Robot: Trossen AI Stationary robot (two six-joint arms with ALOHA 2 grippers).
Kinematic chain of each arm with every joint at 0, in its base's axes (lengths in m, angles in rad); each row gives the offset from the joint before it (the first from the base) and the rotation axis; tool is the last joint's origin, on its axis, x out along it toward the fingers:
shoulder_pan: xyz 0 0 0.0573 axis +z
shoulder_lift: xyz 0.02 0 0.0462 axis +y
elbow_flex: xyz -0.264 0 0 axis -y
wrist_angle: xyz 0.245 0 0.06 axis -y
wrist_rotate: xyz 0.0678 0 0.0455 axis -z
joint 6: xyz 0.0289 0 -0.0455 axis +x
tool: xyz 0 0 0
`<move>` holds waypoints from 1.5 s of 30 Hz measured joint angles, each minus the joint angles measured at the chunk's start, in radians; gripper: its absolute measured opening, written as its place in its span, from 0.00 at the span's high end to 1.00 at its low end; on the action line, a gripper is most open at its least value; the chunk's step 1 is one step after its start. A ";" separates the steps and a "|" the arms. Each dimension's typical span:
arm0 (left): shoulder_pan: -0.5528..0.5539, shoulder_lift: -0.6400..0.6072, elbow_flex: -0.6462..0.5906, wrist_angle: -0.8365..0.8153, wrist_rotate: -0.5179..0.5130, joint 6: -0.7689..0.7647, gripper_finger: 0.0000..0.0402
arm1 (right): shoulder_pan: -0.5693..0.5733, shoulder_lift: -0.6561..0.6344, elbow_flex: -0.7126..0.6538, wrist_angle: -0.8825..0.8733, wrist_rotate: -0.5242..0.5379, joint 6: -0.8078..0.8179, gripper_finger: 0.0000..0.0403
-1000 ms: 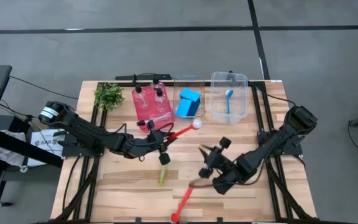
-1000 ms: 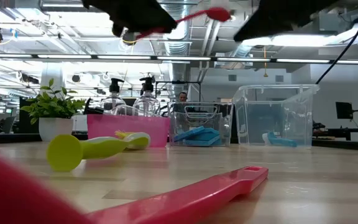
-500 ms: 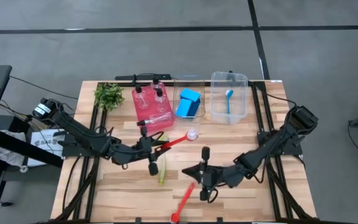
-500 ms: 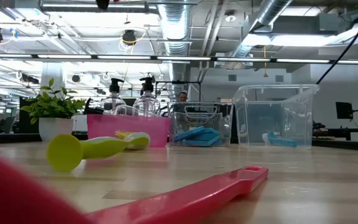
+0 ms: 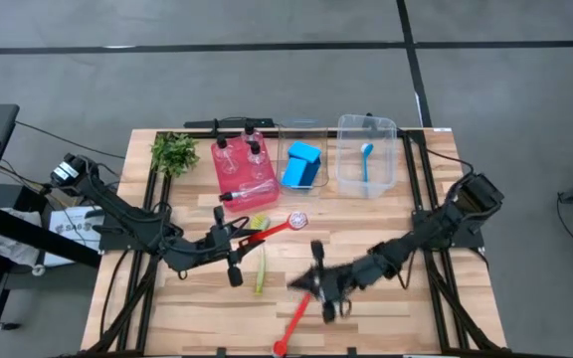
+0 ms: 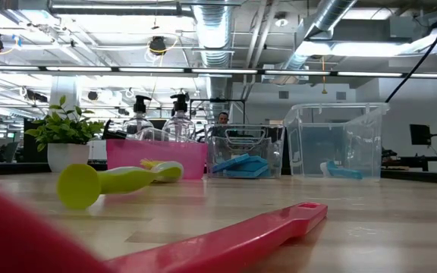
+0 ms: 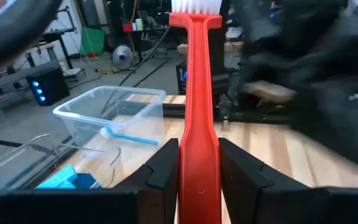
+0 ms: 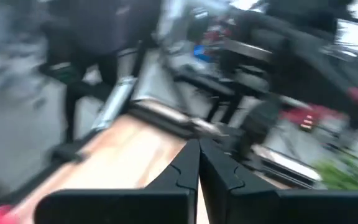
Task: Pick & Place Kitchen Sink Supplies
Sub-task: Put the orange dish brush into the right transparent bin
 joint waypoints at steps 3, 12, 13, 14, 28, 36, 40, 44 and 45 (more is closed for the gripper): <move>-0.017 -0.006 0.000 -0.005 0.000 0.000 0.77 | -0.052 0.000 -0.090 0.202 0.041 0.031 1.00; -0.011 -0.007 0.000 -0.002 0.014 0.001 0.77 | -0.193 -0.001 -0.186 0.434 -0.124 0.199 0.96; -0.008 -0.007 0.000 -0.001 0.029 0.001 0.77 | -0.202 -0.001 -0.186 0.434 -0.157 0.216 0.95; -0.007 -0.007 0.000 0.000 0.042 -0.001 0.77 | -0.210 -0.001 -0.186 0.434 -0.179 0.235 0.93; 0.036 0.033 0.000 0.056 0.193 -0.057 0.77 | -0.224 -0.001 -0.166 0.499 -0.197 0.181 0.38; 0.097 0.077 0.000 0.100 0.283 -0.071 0.77 | -0.225 -0.001 -0.066 0.387 -0.191 0.137 0.31; 0.102 0.075 0.000 0.105 0.305 -0.082 0.77 | -0.224 -0.001 -0.049 0.372 -0.191 0.135 0.33; 0.099 0.075 0.000 0.101 0.305 -0.080 0.76 | -0.224 -0.001 -0.049 0.372 -0.191 0.135 0.40; 0.099 0.075 0.000 0.101 0.306 -0.079 0.75 | -0.224 -0.001 -0.049 0.372 -0.191 0.135 0.43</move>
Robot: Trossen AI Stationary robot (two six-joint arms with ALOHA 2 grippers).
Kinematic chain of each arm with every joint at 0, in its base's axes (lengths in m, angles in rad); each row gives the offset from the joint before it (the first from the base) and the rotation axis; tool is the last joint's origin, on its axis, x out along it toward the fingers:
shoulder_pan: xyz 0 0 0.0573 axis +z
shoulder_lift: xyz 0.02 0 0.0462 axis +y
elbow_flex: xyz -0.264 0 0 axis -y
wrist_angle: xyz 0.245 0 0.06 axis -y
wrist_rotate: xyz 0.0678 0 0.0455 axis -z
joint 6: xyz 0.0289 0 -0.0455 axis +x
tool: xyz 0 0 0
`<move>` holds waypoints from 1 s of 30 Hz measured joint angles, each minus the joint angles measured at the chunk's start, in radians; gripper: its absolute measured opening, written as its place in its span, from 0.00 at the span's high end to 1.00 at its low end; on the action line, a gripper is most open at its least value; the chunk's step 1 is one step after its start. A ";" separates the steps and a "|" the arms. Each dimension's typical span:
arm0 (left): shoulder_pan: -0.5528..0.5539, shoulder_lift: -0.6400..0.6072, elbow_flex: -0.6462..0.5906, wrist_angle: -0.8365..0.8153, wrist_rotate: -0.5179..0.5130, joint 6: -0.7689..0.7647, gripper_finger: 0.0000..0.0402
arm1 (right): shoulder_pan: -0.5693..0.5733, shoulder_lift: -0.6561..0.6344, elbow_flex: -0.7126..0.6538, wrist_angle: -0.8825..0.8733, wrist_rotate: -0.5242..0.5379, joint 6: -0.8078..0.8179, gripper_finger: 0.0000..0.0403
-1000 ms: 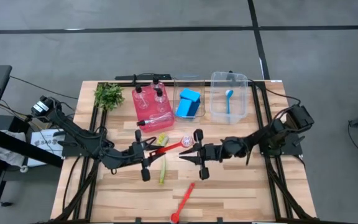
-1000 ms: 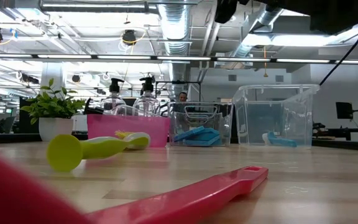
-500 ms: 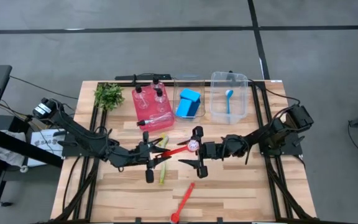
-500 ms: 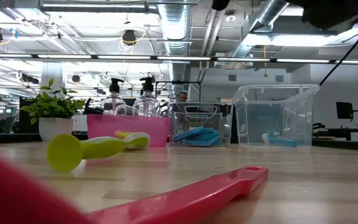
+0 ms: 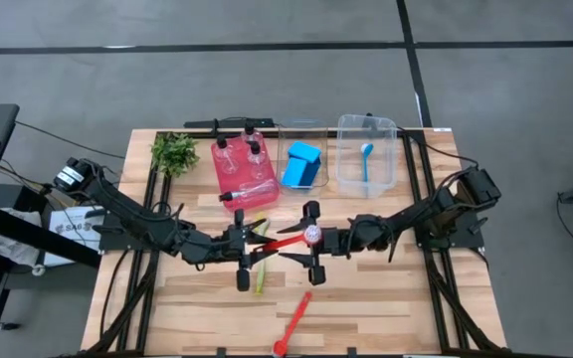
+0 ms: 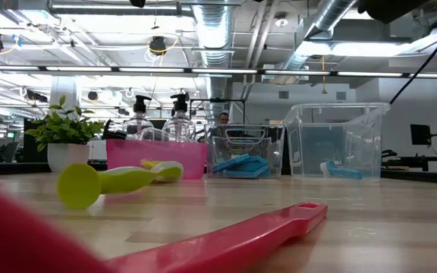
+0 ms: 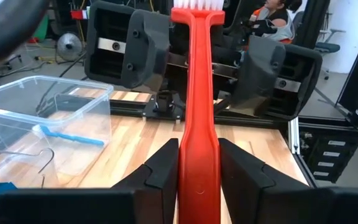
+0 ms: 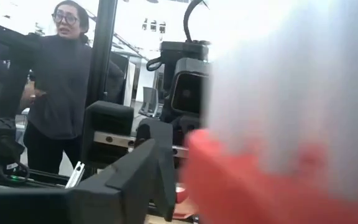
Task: Pick & Place Kitchen Sink Supplies
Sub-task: Put the orange dish brush into the right transparent bin
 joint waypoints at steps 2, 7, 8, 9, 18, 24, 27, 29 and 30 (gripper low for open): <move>0.000 0.000 0.000 0.000 0.000 0.000 0.75 | 0.000 0.000 0.000 0.000 0.000 0.000 0.52; 0.000 0.000 0.000 -0.002 -0.001 0.004 0.74 | 0.000 0.000 0.000 0.000 0.000 0.003 0.86; 0.000 0.000 0.000 -0.006 0.001 0.012 0.74 | 0.000 0.000 0.000 -0.002 -0.006 0.005 0.90; -0.001 0.000 0.000 -0.005 0.008 0.011 0.74 | 0.001 0.000 0.001 -0.002 -0.002 -0.001 0.90; 0.000 0.000 0.000 -0.002 -0.002 0.024 0.70 | 0.000 0.000 0.001 -0.013 0.001 -0.007 0.89; -0.020 0.000 0.000 -0.002 -0.077 0.104 0.58 | 0.000 0.000 0.001 -0.028 0.001 -0.014 0.89; -0.042 -0.003 0.000 -0.003 -0.143 0.148 0.51 | 0.000 0.000 0.001 -0.031 0.001 -0.014 0.89; -0.062 -0.010 0.000 -0.003 -0.195 0.180 0.46 | 0.000 0.000 0.001 -0.031 0.002 -0.014 0.89; -0.074 -0.016 0.000 -0.003 -0.227 0.190 0.44 | 0.000 -0.002 0.001 -0.033 0.003 -0.018 0.89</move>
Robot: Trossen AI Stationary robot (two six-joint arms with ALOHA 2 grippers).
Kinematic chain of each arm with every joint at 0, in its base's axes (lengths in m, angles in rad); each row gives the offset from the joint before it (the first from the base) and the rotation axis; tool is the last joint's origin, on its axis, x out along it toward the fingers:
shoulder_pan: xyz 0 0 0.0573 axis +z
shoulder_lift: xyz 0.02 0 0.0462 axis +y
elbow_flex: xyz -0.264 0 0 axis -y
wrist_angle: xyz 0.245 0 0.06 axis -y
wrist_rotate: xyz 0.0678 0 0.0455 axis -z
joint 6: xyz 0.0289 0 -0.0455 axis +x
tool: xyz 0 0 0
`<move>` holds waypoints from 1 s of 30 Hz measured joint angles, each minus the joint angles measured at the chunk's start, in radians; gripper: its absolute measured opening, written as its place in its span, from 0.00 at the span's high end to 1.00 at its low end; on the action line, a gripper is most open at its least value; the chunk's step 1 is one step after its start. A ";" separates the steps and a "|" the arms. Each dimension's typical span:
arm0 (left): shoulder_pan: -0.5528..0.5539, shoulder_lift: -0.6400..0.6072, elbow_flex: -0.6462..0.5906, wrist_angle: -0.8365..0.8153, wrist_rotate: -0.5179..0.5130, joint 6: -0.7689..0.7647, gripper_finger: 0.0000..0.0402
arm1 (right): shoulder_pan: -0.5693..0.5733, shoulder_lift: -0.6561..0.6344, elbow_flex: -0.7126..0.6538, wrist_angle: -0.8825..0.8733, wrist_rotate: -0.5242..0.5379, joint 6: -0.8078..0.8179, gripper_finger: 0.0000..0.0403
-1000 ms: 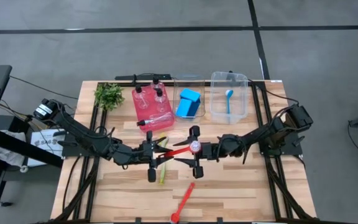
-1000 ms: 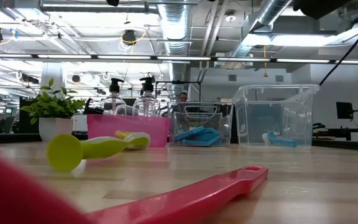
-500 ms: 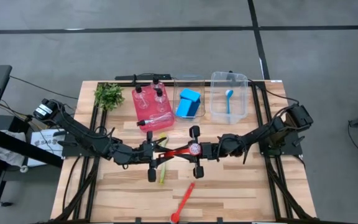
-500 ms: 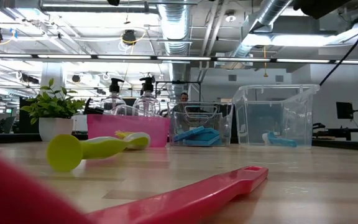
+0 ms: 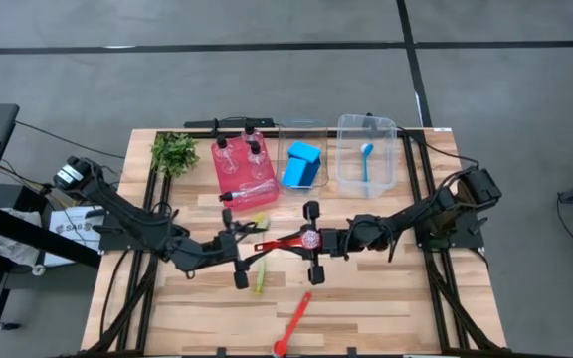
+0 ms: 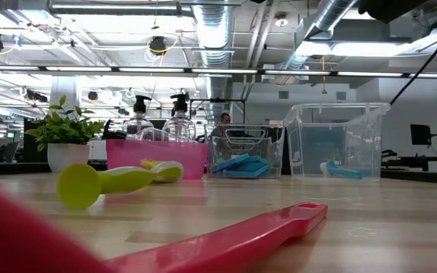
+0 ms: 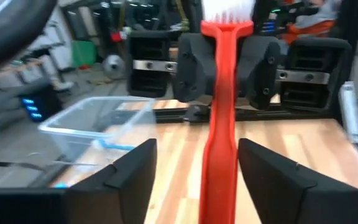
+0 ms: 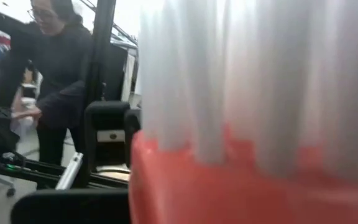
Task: Pick & Place Kitchen Sink Supplies
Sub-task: Put the orange dish brush into the right transparent bin
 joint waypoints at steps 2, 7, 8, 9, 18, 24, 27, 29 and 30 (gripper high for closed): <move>-0.028 -0.013 0.000 -0.002 -0.069 0.023 0.40 | 0.004 -0.006 0.000 -0.013 0.028 -0.019 0.89; -0.100 -0.036 0.000 -0.009 -0.253 0.047 0.34 | 0.019 -0.021 -0.001 -0.062 0.167 -0.073 0.89; -0.111 -0.036 0.000 -0.010 -0.286 0.047 0.34 | 0.022 -0.027 -0.001 -0.079 0.203 -0.085 0.89; -0.123 -0.035 0.000 -0.011 -0.318 0.053 0.34 | 0.022 -0.035 -0.001 -0.099 0.246 -0.095 0.89; -0.142 -0.035 0.000 -0.011 -0.389 0.070 0.37 | -0.015 -0.226 -0.002 -0.386 0.607 -0.149 0.89; -0.142 -0.035 0.000 -0.010 -0.389 0.068 0.39 | -0.128 -0.419 -0.002 -0.676 0.762 -0.112 0.89; -0.138 -0.035 0.000 -0.010 -0.389 0.064 0.40 | -0.214 -0.501 -0.002 -0.831 0.772 -0.032 0.89; -0.138 -0.035 0.000 -0.010 -0.389 0.064 0.41 | -0.279 -0.544 -0.001 -0.941 0.762 0.041 0.90; -0.138 -0.035 0.000 -0.010 -0.389 0.063 0.41 | -0.313 -0.559 -0.001 -0.998 0.755 0.084 0.90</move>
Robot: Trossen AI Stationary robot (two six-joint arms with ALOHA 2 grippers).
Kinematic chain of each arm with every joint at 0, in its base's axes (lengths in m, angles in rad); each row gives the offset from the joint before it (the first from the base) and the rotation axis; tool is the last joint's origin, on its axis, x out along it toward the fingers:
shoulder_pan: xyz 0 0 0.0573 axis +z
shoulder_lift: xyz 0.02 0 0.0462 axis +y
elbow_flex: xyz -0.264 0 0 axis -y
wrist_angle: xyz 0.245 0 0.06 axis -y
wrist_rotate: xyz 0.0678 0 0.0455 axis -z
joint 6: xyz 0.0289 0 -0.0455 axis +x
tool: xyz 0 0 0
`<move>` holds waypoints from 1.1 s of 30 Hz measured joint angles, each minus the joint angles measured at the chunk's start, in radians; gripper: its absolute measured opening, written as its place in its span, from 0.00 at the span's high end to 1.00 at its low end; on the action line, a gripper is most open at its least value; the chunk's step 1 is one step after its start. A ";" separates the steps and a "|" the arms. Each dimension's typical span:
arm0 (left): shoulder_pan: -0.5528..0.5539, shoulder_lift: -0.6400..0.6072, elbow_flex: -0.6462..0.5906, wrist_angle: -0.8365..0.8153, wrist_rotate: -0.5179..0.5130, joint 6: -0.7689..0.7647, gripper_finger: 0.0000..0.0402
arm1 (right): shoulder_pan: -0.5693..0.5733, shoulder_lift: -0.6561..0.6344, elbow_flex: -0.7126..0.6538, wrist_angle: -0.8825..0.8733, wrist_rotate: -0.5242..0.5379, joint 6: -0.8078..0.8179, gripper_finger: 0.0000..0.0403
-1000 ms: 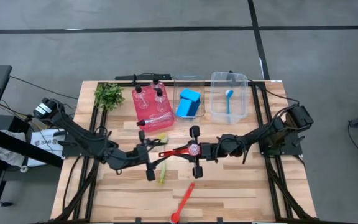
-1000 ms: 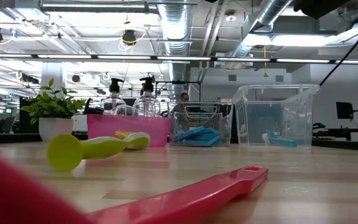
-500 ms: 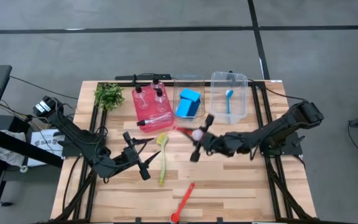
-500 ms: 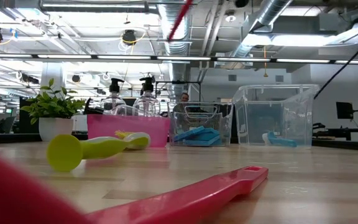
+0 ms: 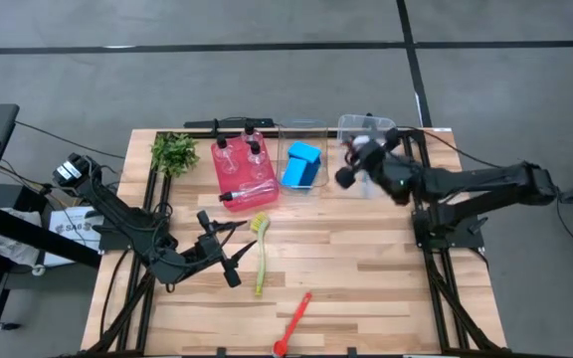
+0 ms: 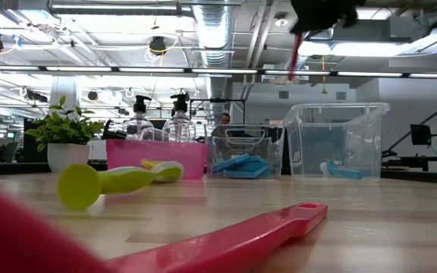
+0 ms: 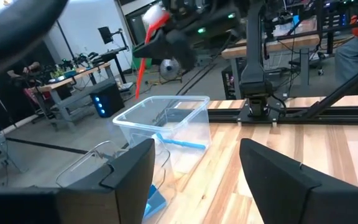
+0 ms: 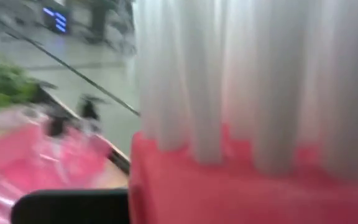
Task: Pick & Place Kitchen Sink Supplies
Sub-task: Put the orange dish brush into the right transparent bin, then put the green dish brush into the right transparent bin
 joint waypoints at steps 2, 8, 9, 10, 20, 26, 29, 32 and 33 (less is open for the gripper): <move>0.000 0.000 0.000 0.000 0.000 -0.001 0.41 | -0.066 -0.021 0.000 -0.109 -0.031 0.087 0.90; 0.000 0.000 0.000 0.000 0.000 -0.002 0.41 | -0.242 -0.014 0.000 -0.351 -0.279 0.348 0.90; 0.000 0.000 0.000 0.000 0.000 -0.002 0.41 | -0.263 -0.004 0.000 -0.370 -0.312 0.373 0.90; 0.000 0.000 0.000 0.000 0.000 -0.003 0.41 | -0.283 0.007 0.000 -0.386 -0.343 0.396 0.90; 0.000 0.000 0.000 0.000 0.001 -0.020 0.41 | -0.386 0.097 0.000 -0.414 -0.479 0.493 0.85; 0.000 0.000 0.000 -0.003 0.001 -0.020 0.41 | -0.386 0.102 0.000 -0.455 -0.501 0.484 0.80; 0.000 0.000 0.000 -0.003 0.001 -0.020 0.41 | -0.386 0.101 0.000 -0.506 -0.501 0.484 0.74; 0.000 0.000 0.000 -0.003 0.001 -0.020 0.41 | -0.386 0.101 0.000 -0.537 -0.500 0.485 0.64; 0.000 0.000 0.000 -0.003 0.001 -0.021 0.41 | -0.386 0.101 0.000 -0.538 -0.500 0.484 0.61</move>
